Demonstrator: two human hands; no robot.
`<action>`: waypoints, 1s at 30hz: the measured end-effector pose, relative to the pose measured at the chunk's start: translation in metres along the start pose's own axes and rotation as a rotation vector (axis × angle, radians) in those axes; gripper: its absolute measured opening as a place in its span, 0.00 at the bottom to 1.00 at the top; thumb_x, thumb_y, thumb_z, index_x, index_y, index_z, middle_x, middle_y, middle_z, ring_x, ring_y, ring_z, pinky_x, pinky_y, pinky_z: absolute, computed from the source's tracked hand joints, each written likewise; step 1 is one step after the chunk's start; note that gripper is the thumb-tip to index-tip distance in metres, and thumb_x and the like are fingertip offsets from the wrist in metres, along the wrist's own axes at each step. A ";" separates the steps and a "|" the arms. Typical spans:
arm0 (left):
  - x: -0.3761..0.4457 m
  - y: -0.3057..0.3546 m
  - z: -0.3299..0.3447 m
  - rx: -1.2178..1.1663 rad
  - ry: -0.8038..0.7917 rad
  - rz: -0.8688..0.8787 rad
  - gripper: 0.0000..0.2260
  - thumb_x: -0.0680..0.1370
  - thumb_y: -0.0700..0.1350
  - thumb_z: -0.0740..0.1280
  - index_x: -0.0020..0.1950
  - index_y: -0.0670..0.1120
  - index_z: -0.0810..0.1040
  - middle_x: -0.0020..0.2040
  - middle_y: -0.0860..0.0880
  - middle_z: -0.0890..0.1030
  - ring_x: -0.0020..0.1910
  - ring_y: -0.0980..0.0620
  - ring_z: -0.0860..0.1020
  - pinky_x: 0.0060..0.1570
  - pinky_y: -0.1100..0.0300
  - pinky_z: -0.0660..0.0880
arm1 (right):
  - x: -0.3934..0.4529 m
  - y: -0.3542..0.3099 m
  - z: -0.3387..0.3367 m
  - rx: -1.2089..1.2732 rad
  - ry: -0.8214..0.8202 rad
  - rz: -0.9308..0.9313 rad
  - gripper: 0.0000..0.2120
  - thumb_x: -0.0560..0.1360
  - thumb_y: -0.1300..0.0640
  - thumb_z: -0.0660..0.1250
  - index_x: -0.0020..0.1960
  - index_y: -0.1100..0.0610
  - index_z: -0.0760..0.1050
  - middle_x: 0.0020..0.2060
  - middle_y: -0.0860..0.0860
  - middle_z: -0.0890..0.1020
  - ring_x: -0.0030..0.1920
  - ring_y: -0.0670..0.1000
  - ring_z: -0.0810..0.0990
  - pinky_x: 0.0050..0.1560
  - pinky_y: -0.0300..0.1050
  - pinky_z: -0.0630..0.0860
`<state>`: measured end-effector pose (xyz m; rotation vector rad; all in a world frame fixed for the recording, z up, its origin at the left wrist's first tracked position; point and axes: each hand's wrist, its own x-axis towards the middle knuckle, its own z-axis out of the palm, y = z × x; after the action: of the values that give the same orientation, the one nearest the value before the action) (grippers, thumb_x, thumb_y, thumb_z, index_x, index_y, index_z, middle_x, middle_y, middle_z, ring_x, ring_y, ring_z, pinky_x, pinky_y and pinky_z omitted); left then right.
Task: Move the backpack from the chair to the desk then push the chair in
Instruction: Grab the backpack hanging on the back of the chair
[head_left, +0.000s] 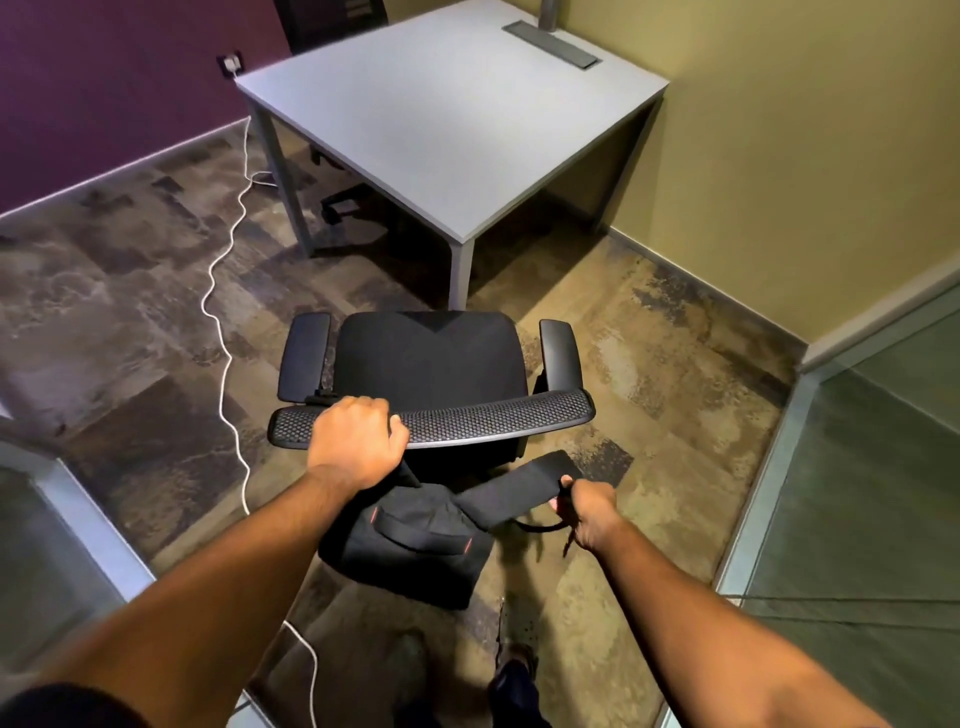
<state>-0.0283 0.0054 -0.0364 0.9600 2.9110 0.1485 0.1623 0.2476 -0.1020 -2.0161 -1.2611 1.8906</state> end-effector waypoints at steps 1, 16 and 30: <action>0.000 0.000 0.000 -0.002 0.000 0.001 0.19 0.75 0.54 0.55 0.41 0.43 0.78 0.41 0.43 0.82 0.44 0.40 0.81 0.40 0.50 0.76 | 0.000 0.003 0.004 -0.041 -0.011 -0.004 0.04 0.82 0.73 0.64 0.55 0.68 0.75 0.41 0.61 0.78 0.31 0.54 0.74 0.26 0.44 0.75; 0.002 -0.001 0.003 0.006 0.011 -0.008 0.18 0.77 0.54 0.57 0.44 0.43 0.80 0.43 0.43 0.83 0.45 0.42 0.81 0.41 0.51 0.77 | -0.040 0.050 0.109 -1.291 -0.495 -0.623 0.16 0.80 0.43 0.69 0.53 0.56 0.83 0.55 0.54 0.87 0.58 0.56 0.84 0.57 0.48 0.79; 0.011 -0.008 0.004 -0.053 0.041 -0.017 0.18 0.79 0.53 0.56 0.49 0.43 0.81 0.47 0.43 0.83 0.50 0.42 0.80 0.50 0.49 0.76 | -0.058 0.058 0.121 -1.411 -0.566 -0.733 0.25 0.86 0.42 0.59 0.35 0.53 0.70 0.41 0.55 0.80 0.48 0.60 0.81 0.45 0.47 0.66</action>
<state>-0.0408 0.0060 -0.0414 0.9356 2.9352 0.2465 0.0921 0.1203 -0.1170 -0.7061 -3.4508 1.1737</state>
